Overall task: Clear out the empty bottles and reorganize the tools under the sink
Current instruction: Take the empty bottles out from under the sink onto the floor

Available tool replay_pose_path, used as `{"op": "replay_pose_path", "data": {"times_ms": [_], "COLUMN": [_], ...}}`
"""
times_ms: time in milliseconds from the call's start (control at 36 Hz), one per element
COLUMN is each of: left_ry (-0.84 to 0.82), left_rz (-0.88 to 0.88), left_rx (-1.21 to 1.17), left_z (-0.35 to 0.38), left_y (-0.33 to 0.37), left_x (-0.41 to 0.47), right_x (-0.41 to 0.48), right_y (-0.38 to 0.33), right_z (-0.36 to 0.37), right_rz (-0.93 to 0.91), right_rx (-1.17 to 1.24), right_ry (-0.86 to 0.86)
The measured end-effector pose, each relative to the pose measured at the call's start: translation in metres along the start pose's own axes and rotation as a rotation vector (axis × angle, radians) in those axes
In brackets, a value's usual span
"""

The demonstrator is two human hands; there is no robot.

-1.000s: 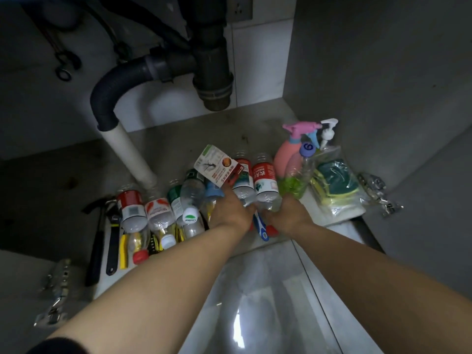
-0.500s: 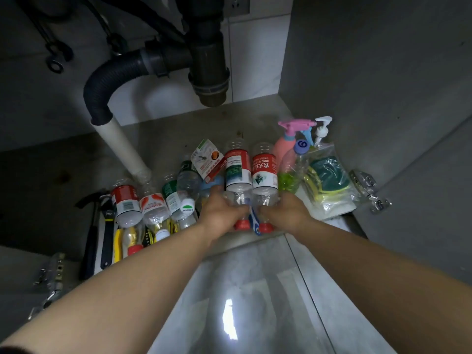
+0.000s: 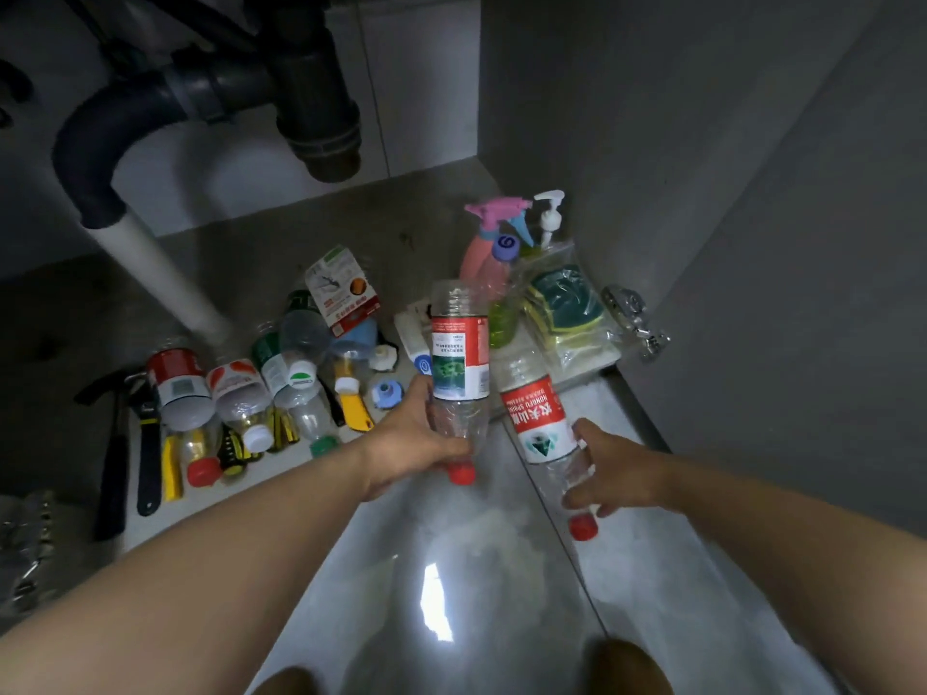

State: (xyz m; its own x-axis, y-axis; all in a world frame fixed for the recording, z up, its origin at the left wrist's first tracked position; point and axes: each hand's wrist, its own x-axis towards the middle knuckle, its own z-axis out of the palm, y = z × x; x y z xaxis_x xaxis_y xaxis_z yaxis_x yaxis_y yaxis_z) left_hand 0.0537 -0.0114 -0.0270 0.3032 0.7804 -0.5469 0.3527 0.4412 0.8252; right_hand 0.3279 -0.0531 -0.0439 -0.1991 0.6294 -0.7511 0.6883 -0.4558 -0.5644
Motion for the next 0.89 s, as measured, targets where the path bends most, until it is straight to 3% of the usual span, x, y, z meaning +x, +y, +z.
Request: {"op": "replay_pose_path", "data": {"times_ms": [111, 306, 556, 694, 889], "left_ry": [-0.133, -0.323, -0.432, -0.408, -0.388], "left_rz": [-0.030, -0.154, -0.348, -0.406, -0.415], "left_rx": [0.125, 0.281, 0.254, 0.228, 0.242], "left_z": [0.021, 0.055, 0.081, 0.094, 0.107], "left_y": [-0.001, -0.016, -0.042, -0.047, -0.047], "left_x": [-0.005, -0.004, 0.005, 0.014, 0.026], "right_x": [0.002, 0.018, 0.020, 0.020, 0.032], "right_y": [0.037, 0.072, 0.077, 0.076, 0.074], "right_z": [-0.001, 0.003, 0.020, 0.033, 0.033], "right_rz": [0.167, 0.323, 0.309, 0.178, 0.243], "right_rx": [-0.088, -0.288, -0.551, -0.742, -0.444], "right_ry": [0.039, 0.314, 0.569, 0.552, 0.368]}}
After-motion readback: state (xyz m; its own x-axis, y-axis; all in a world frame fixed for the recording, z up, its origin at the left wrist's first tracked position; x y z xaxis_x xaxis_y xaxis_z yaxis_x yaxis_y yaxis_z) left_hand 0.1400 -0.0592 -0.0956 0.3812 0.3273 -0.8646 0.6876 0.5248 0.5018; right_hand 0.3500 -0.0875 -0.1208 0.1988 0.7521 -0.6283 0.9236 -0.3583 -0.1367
